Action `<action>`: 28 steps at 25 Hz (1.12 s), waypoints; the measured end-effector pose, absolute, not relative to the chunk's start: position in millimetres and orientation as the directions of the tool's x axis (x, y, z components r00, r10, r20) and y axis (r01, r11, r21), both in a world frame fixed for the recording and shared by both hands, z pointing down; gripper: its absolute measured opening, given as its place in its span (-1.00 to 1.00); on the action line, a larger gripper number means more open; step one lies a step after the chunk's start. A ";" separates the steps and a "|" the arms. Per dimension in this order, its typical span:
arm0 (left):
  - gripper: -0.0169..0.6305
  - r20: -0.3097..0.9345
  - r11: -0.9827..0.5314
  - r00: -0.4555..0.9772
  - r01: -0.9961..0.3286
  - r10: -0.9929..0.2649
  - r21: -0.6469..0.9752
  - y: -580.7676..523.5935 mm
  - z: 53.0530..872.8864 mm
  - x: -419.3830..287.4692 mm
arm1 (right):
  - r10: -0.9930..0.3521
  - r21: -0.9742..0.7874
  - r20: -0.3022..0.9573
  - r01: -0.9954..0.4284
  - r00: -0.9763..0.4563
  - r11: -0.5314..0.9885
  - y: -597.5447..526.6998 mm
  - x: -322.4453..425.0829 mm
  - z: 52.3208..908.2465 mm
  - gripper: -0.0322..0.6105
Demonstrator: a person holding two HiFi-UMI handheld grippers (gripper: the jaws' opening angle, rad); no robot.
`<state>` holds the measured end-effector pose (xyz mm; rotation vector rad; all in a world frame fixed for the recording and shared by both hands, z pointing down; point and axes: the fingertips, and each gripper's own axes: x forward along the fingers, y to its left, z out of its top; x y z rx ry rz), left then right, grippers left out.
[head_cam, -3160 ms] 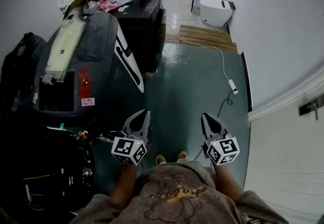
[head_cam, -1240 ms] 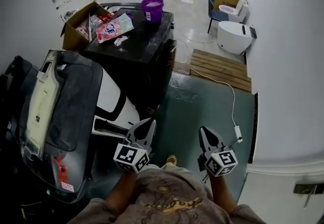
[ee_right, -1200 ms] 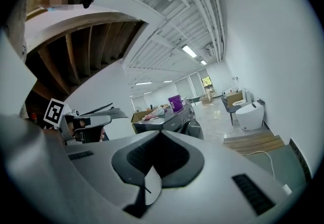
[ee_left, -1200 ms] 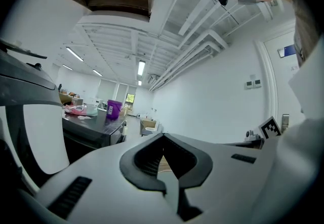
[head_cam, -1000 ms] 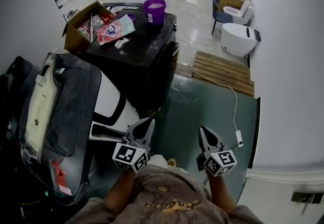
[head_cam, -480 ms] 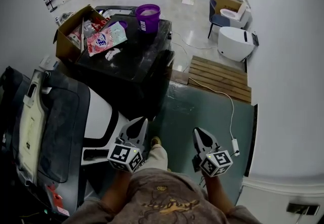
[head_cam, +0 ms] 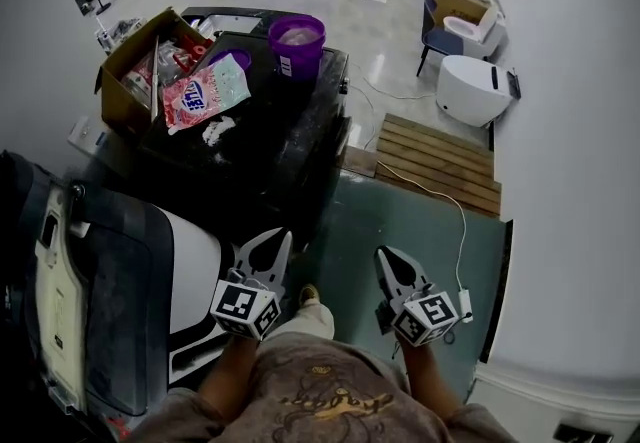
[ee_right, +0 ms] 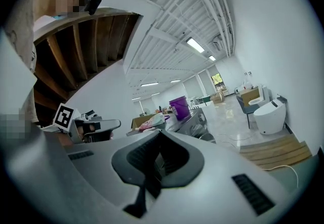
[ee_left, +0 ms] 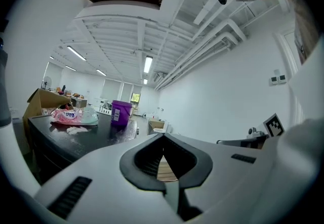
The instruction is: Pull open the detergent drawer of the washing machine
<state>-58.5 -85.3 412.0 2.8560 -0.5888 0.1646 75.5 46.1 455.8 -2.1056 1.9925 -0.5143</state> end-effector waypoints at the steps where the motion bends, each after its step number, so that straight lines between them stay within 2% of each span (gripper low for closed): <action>1: -0.88 0.156 -0.897 0.913 -0.401 -0.376 0.187 -93.8 412.5 -55.0 | -0.993 -0.374 0.114 -0.925 0.030 -0.071 36.7 79.1 455.5 -0.89; 13: -0.88 0.173 -0.886 0.907 -0.415 -0.384 0.207 -160.1 411.4 -28.9 | -0.990 -0.413 0.139 -0.908 0.015 -0.072 -31.9 115.8 464.6 -0.89; 19: -0.88 0.183 -0.860 0.882 -0.467 -0.435 0.206 -175.2 413.1 -24.8 | -0.993 -0.473 0.106 -0.881 -0.049 -0.008 -57.8 126.3 466.3 -0.85; 22: -0.88 0.184 -0.841 0.865 -0.499 -0.467 0.207 -179.6 413.9 -21.2 | -0.988 -0.491 0.105 -0.870 -0.110 0.045 -71.2 130.6 473.4 -0.72; 28: -0.88 0.206 -0.817 0.834 -0.546 -0.511 0.186 -185.9 418.0 -15.6 | -0.968 -0.562 0.083 -0.813 -0.237 0.151 -101.7 134.3 491.8 -0.21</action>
